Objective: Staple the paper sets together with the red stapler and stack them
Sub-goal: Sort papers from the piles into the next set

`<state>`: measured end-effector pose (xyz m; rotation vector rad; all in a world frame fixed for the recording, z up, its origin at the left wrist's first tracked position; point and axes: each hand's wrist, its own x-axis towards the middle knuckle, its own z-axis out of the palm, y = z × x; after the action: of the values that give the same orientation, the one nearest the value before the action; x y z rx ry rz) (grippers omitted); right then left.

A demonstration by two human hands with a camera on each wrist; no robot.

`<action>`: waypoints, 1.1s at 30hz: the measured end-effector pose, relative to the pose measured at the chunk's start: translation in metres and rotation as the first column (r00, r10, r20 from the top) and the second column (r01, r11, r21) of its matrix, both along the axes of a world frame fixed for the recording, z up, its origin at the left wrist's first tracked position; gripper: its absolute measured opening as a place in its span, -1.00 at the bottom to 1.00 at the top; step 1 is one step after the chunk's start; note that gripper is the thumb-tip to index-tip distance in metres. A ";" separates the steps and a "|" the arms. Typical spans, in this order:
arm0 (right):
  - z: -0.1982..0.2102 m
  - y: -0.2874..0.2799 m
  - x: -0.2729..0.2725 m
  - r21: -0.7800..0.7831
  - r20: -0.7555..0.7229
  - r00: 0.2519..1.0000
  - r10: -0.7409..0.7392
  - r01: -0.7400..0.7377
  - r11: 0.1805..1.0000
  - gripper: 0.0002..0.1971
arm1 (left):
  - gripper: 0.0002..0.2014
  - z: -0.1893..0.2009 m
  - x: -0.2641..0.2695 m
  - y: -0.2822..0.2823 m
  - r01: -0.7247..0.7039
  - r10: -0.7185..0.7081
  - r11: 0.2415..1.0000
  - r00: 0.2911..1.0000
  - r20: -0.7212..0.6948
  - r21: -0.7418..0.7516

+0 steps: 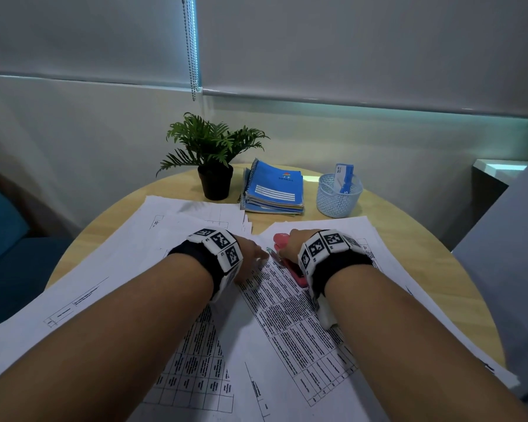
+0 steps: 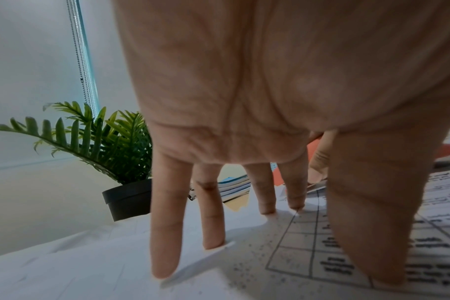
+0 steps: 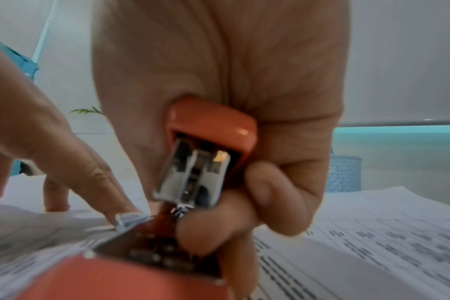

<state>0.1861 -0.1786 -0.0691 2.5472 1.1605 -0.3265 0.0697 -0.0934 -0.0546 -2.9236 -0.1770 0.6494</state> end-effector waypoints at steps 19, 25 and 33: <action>0.010 -0.060 0.011 -0.019 0.001 1.000 -0.022 0.022 1.000 -0.67 | -0.54 -0.002 0.005 0.009 -0.116 0.115 0.986 0.993 -0.020 -0.120; -0.014 -0.094 0.041 0.082 0.023 0.972 -0.235 0.232 0.969 -0.59 | -0.27 -0.003 0.003 0.018 -0.383 0.399 0.910 0.913 0.087 -0.158; 0.018 -0.080 0.027 0.556 -0.012 0.928 -0.373 0.317 0.768 -0.59 | -0.13 0.004 0.003 0.018 -0.449 0.463 0.884 0.879 0.109 -0.135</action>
<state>0.2129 -0.2582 -0.0513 3.2504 0.8176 0.0796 0.0727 -0.0753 -0.0504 -3.0448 -0.8995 0.5196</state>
